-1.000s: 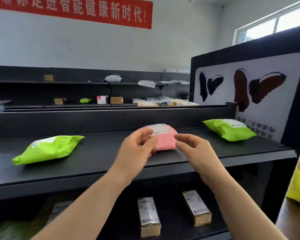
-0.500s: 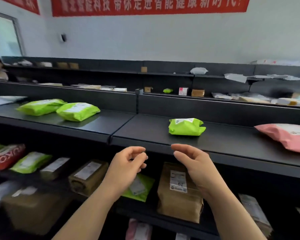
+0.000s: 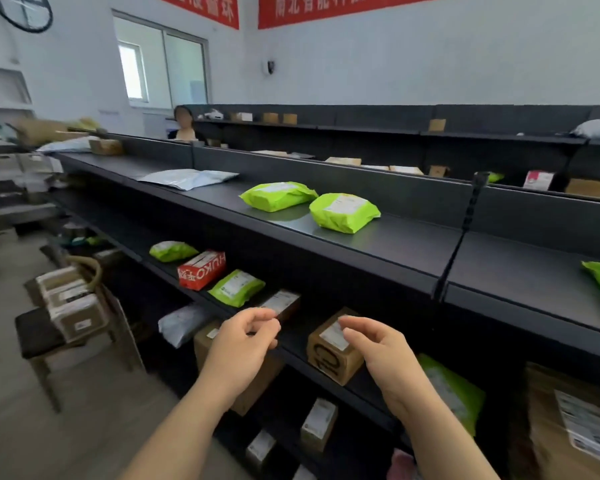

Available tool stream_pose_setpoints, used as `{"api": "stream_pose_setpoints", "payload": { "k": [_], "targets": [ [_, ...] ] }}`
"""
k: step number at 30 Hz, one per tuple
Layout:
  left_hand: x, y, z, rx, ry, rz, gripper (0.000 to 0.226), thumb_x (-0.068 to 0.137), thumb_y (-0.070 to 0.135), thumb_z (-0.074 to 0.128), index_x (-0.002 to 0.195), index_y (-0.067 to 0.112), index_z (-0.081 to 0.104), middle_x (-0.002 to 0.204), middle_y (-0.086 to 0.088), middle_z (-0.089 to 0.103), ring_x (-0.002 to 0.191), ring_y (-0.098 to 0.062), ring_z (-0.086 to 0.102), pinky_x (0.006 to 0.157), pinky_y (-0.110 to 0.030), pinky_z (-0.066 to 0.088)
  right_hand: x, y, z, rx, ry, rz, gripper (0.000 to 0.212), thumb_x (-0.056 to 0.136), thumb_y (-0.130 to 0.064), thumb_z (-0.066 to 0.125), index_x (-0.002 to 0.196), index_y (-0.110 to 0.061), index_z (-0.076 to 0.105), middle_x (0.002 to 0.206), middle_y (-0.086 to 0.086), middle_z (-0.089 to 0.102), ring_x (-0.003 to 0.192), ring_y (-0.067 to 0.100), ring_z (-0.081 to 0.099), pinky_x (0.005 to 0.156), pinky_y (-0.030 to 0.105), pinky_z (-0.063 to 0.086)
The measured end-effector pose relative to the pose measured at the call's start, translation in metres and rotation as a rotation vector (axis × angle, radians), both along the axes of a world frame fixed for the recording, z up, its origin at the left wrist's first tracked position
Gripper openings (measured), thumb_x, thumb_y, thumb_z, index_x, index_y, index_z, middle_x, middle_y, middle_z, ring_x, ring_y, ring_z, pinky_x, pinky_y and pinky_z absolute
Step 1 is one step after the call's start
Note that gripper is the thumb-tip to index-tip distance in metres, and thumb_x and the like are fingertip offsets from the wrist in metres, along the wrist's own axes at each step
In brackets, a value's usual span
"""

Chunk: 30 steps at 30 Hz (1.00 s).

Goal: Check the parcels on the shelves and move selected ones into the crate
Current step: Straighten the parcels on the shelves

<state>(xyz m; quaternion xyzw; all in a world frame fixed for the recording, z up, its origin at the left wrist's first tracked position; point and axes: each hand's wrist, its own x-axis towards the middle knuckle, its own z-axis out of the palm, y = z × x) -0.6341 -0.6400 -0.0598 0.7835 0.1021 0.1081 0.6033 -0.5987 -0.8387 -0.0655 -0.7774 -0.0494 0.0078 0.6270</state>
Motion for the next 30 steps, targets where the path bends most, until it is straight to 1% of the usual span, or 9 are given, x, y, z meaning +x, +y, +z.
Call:
{"api": "stream_pose_setpoints", "payload": {
  "k": [3,7,13,14,17,18,21,24,30],
  "targets": [
    [0.010,0.035,-0.010,-0.042,0.012,0.078,0.013,0.091,0.027,0.059,0.103,0.030,0.065,0.100,0.005,0.070,0.088,-0.011,0.069,0.091,-0.040,0.055,0.025,0.036,-0.009,-0.013,0.047,0.066,0.019,0.093,-0.026,0.059,0.108,-0.034,0.068,0.107,-0.017,0.064,0.104,0.001,0.056,0.084,0.021,0.042],
    [0.031,0.074,-0.022,-0.035,0.040,0.153,0.012,0.090,0.030,0.059,0.100,0.033,0.065,0.094,0.004,0.072,0.091,-0.012,0.068,0.092,-0.042,0.053,0.066,0.080,-0.018,-0.002,0.073,0.140,0.019,0.094,-0.024,0.059,0.108,-0.032,0.069,0.106,-0.017,0.065,0.098,-0.003,0.055,0.074,0.014,0.042],
    [0.098,0.131,-0.025,-0.054,0.053,0.269,0.014,0.092,0.025,0.059,0.105,0.026,0.065,0.099,0.003,0.070,0.088,-0.010,0.069,0.093,-0.040,0.053,0.147,0.144,-0.024,0.003,0.119,0.183,0.020,0.092,-0.025,0.061,0.110,-0.030,0.070,0.110,-0.011,0.067,0.107,0.008,0.058,0.098,0.032,0.047],
    [0.109,0.140,-0.026,-0.055,0.056,0.287,0.015,0.092,0.024,0.058,0.106,0.024,0.065,0.099,0.003,0.069,0.087,-0.010,0.068,0.092,-0.039,0.053,0.162,0.153,-0.026,0.005,0.124,0.197,0.020,0.092,-0.025,0.061,0.110,-0.030,0.070,0.110,-0.011,0.067,0.107,0.008,0.058,0.098,0.032,0.047],
    [0.142,0.166,-0.032,-0.055,0.056,0.344,0.017,0.093,0.025,0.058,0.109,0.025,0.064,0.100,0.004,0.069,0.087,-0.009,0.067,0.086,-0.033,0.054,0.204,0.184,-0.031,0.033,0.124,0.256,0.019,0.093,-0.022,0.060,0.109,-0.026,0.070,0.108,-0.010,0.067,0.100,0.002,0.059,0.080,0.020,0.048],
    [0.152,0.176,-0.036,-0.052,0.056,0.361,0.017,0.093,0.026,0.058,0.110,0.025,0.063,0.100,0.004,0.068,0.087,-0.009,0.067,0.084,-0.031,0.054,0.218,0.195,-0.034,0.038,0.123,0.271,0.019,0.093,-0.021,0.060,0.109,-0.026,0.070,0.108,-0.010,0.066,0.099,0.001,0.058,0.080,0.019,0.047],
    [0.171,0.205,-0.048,-0.064,0.080,0.400,0.018,0.093,0.024,0.058,0.111,0.023,0.064,0.099,0.003,0.069,0.088,-0.011,0.068,0.086,-0.034,0.055,0.248,0.232,-0.047,0.018,0.161,0.288,0.018,0.092,-0.022,0.062,0.106,-0.027,0.072,0.111,-0.009,0.065,0.107,0.009,0.058,0.099,0.034,0.047],
    [0.186,0.239,-0.057,-0.107,0.087,0.450,0.017,0.093,0.022,0.058,0.109,0.021,0.064,0.096,0.001,0.070,0.089,-0.016,0.068,0.089,-0.039,0.054,0.270,0.271,-0.056,0.005,0.212,0.308,0.015,0.090,-0.024,0.064,0.099,-0.031,0.074,0.108,-0.009,0.068,0.106,0.013,0.061,0.099,0.043,0.050],
    [0.225,0.322,-0.073,-0.144,0.101,0.475,0.015,0.093,0.023,0.058,0.107,0.024,0.064,0.096,0.002,0.071,0.090,-0.014,0.067,0.093,-0.040,0.053,0.316,0.356,-0.069,-0.031,0.180,0.347,0.021,0.093,-0.022,0.061,0.112,-0.025,0.070,0.110,-0.011,0.064,0.104,0.006,0.056,0.088,0.024,0.041]
  ]
}}
